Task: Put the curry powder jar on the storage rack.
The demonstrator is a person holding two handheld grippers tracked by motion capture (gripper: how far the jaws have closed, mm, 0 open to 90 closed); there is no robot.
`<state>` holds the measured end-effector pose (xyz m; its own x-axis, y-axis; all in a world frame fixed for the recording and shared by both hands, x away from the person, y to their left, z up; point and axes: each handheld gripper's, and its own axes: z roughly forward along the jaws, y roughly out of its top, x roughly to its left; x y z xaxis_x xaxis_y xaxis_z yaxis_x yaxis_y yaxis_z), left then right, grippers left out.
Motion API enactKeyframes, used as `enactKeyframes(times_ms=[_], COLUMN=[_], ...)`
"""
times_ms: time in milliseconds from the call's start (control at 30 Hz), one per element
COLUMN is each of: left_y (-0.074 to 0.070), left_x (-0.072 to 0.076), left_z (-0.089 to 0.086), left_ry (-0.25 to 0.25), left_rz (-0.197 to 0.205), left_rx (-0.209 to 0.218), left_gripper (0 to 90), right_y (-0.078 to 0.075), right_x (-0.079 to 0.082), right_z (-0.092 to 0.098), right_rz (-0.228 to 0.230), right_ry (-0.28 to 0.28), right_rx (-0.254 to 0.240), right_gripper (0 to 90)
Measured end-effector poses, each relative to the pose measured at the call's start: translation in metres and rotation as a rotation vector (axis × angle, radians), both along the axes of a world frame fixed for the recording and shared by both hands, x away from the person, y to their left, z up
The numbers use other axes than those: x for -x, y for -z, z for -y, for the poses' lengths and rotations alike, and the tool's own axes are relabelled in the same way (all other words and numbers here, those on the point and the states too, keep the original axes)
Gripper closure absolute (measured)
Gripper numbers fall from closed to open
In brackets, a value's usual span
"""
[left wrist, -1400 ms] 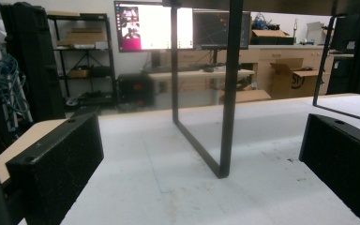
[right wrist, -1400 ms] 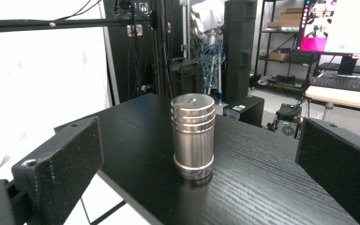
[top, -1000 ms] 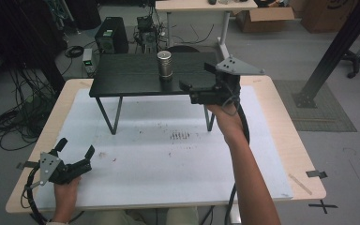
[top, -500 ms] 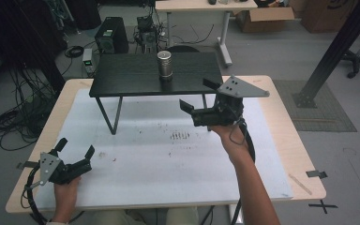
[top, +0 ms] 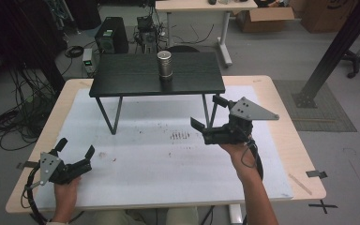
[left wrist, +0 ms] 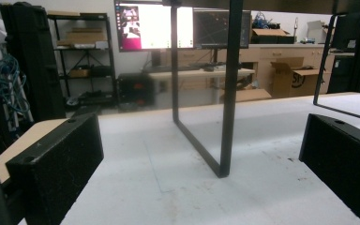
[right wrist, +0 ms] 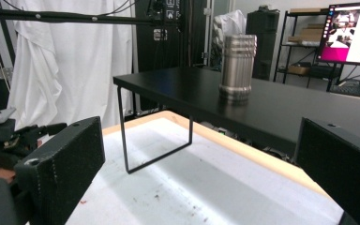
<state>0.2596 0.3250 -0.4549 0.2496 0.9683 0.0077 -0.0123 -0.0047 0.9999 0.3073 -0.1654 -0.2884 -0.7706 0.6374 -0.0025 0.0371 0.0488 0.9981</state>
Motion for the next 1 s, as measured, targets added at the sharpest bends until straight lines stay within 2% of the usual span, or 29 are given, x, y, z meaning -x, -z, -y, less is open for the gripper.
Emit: enactKeyframes(times_ms=[500,1000], left_y=[0.0,0.0], left_x=[0.0,0.0], left_z=[0.0,0.0], left_ry=[0.0,0.0], left_rz=[0.0,-0.002], left_rx=[-0.001,-0.002], left_gripper=[0.3,0.4], right_y=[0.04,0.09], right_x=[0.003,0.008], right_z=[0.019,0.033], right_rz=[-0.035,-0.07], right_ry=[0.066,0.176], right_rx=[-0.06,-0.085], right_gripper=[0.7,0.7])
